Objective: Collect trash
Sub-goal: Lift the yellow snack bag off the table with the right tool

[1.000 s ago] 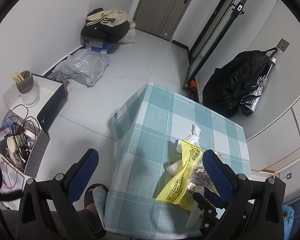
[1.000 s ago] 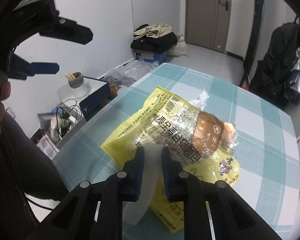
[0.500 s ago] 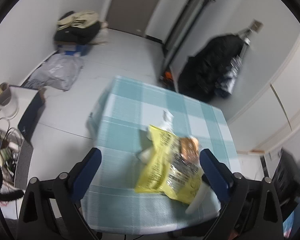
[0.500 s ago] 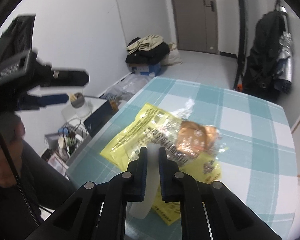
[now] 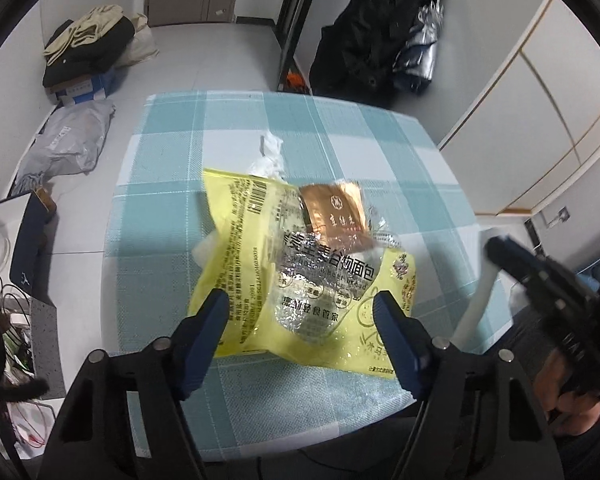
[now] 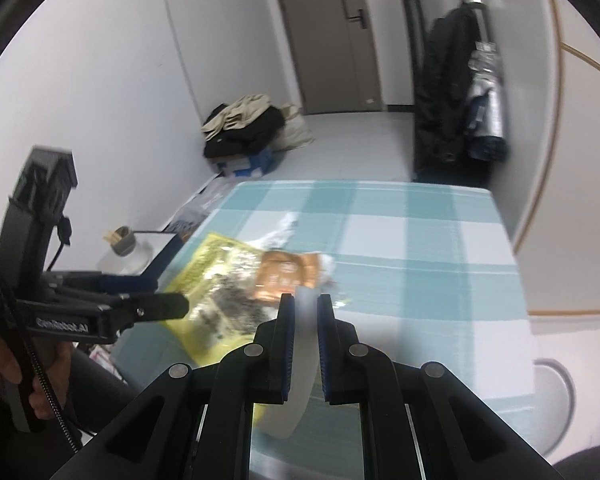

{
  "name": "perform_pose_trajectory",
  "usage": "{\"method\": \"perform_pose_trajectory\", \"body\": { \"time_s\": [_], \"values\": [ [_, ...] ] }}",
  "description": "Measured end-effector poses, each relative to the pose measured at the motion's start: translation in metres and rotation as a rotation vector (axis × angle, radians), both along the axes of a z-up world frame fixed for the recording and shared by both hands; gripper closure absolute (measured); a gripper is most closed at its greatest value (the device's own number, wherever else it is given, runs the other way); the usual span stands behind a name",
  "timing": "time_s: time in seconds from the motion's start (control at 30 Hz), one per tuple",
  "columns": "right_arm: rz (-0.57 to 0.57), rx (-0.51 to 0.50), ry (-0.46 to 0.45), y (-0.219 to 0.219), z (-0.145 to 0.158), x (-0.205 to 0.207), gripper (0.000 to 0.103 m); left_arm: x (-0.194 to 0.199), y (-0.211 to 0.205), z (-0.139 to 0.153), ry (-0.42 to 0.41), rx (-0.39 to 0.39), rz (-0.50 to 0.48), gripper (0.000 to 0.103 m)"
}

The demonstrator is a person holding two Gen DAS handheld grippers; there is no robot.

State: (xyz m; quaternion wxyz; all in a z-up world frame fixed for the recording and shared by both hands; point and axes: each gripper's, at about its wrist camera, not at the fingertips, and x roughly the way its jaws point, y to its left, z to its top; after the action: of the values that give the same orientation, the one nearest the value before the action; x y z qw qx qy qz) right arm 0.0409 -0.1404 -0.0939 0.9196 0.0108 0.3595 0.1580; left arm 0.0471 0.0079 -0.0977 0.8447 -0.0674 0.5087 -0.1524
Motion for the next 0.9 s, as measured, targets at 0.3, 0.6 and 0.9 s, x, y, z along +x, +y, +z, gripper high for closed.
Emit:
{"method": "perform_pose_trajectory", "body": {
  "time_s": [0.3, 0.6, 0.9],
  "values": [
    [-0.065, 0.044, -0.001, -0.034, 0.002, -0.004, 0.093, 0.006, -0.022, -0.016, 0.035, 0.128, -0.032, 0.068],
    [-0.09, 0.076, 0.007, -0.047, 0.001, -0.003, 0.093, 0.003, -0.024, -0.016, 0.014, 0.162, -0.017, 0.102],
    [-0.097, 0.112, -0.009, -0.057, 0.013, -0.006, 0.093, 0.0, -0.031, 0.005, -0.026, 0.091, -0.007, 0.103]
  ]
}}
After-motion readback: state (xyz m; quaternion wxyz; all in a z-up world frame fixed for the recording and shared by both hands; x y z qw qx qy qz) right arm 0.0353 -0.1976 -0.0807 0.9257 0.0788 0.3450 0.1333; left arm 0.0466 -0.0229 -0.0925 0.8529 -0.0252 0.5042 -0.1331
